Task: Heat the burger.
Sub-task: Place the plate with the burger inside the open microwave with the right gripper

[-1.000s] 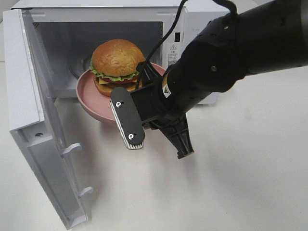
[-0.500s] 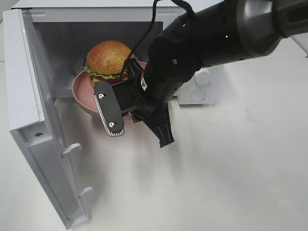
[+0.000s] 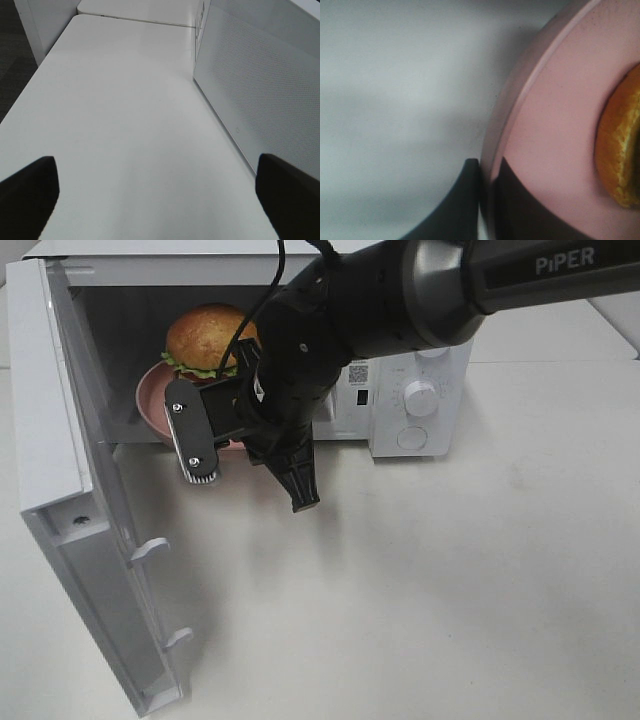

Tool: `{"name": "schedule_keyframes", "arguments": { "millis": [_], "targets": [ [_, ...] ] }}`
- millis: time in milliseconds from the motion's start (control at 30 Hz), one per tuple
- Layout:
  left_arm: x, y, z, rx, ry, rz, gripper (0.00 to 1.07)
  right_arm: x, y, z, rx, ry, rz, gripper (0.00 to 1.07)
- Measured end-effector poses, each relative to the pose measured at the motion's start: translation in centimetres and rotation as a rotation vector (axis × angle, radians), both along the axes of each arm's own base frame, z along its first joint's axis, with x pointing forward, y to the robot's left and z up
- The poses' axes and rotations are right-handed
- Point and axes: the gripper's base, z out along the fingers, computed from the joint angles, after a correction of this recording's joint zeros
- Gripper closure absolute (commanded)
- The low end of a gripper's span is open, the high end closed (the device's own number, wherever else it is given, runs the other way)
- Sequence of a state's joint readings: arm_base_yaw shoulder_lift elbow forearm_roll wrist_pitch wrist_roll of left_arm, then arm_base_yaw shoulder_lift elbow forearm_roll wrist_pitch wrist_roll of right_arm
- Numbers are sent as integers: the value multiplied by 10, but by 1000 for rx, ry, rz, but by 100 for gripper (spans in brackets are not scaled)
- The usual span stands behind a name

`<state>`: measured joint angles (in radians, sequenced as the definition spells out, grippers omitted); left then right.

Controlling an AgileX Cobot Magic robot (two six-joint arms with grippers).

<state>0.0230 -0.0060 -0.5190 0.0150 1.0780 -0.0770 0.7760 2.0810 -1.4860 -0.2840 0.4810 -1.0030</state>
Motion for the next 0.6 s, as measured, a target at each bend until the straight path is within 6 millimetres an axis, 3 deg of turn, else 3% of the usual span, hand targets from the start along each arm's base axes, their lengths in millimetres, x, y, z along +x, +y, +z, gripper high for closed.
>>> {"name": "schedule_keyframes", "arguments": {
  "millis": [200,600],
  "targets": [
    [0,0,0,0,0,0,6,19,5,0,-8,-7,-39,107],
    [0,0,0,0,0,0,6,39,20,-4,-8,-32,-57,107]
  ]
}}
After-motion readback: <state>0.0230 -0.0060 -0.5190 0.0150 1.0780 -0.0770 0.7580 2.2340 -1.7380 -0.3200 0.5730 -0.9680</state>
